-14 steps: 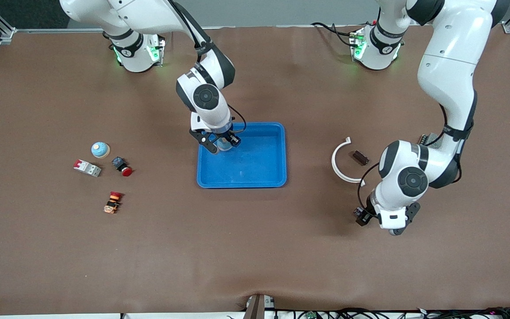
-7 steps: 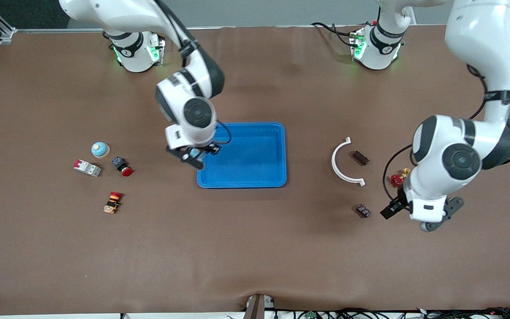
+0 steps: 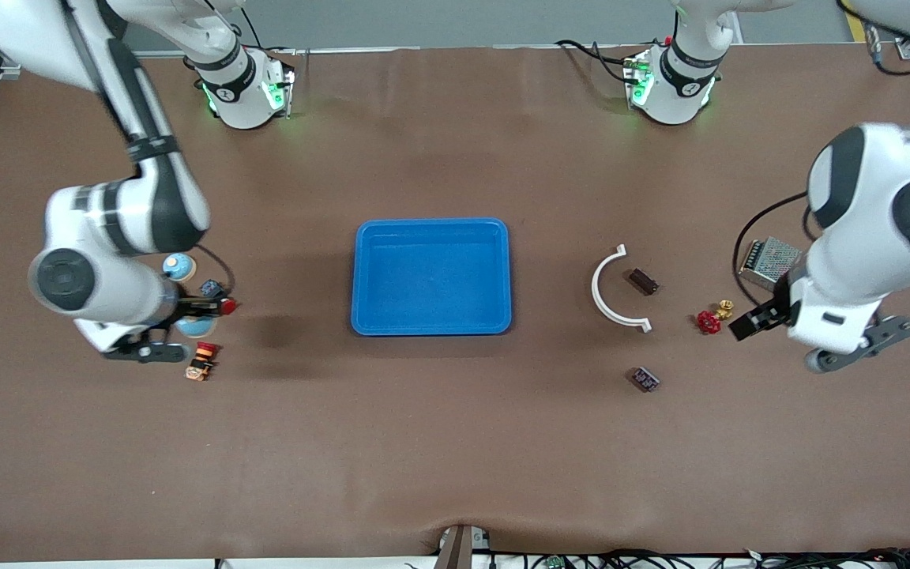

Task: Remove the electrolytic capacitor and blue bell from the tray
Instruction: 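Place the capacitor near the white arc while the right gripper carries the bell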

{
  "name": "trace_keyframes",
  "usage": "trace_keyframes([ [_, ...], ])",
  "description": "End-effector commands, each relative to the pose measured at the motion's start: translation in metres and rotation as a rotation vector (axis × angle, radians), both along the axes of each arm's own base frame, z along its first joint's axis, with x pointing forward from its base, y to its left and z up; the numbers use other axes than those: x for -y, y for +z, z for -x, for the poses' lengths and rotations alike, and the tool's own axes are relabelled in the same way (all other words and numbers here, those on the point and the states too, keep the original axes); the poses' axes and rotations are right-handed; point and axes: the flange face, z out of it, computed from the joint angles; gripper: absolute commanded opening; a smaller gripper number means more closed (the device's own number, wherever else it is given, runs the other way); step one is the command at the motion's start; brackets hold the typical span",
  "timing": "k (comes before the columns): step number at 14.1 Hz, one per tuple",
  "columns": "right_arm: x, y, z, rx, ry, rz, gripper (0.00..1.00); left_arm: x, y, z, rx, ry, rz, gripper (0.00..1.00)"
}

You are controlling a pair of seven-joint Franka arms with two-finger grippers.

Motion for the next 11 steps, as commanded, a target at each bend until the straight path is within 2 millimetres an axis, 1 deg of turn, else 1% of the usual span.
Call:
trace_keyframes([
  [1, 0.068, -0.008, -0.003, 0.023, 0.12, -0.044, 0.0, -0.014, 0.049, 0.015, -0.016, -0.05, -0.014, 1.0],
  [2, 0.088, -0.017, -0.004, 0.029, 0.132, -0.058, 0.0, -0.014, 0.065, 0.019, -0.019, -0.059, -0.015, 1.0],
  [3, 0.099, -0.028, -0.004, 0.031, 0.131, -0.063, 0.0, -0.017, 0.088, 0.026, -0.005, -0.063, -0.019, 1.0],
  [4, 0.105, -0.042, -0.001, 0.04, 0.127, -0.064, 0.0, -0.018, 0.099, 0.034, -0.01, -0.089, -0.022, 1.0],
  [5, 0.107, -0.055, -0.001, 0.073, 0.127, -0.06, 0.0, -0.018, 0.109, 0.041, -0.008, -0.12, -0.025, 1.0],
  [6, 0.111, -0.075, 0.002, 0.094, 0.128, -0.061, 0.0, -0.018, 0.116, 0.045, -0.006, -0.148, -0.026, 1.0],
  [7, 0.116, -0.09, 0.004, 0.118, 0.132, -0.059, 0.0, -0.019, 0.123, 0.05, -0.009, -0.165, -0.028, 1.0],
  [8, 0.116, -0.102, 0.006, 0.128, 0.137, -0.059, 0.0, -0.021, 0.131, 0.056, -0.007, -0.174, -0.031, 1.0],
  [10, 0.118, -0.118, 0.01, 0.146, 0.138, -0.057, 0.0, -0.02, 0.144, 0.065, -0.011, -0.231, -0.035, 1.0],
  [11, 0.121, -0.125, 0.012, 0.143, 0.138, -0.058, 0.0, -0.019, 0.15, 0.07, -0.015, -0.299, -0.029, 1.0],
])
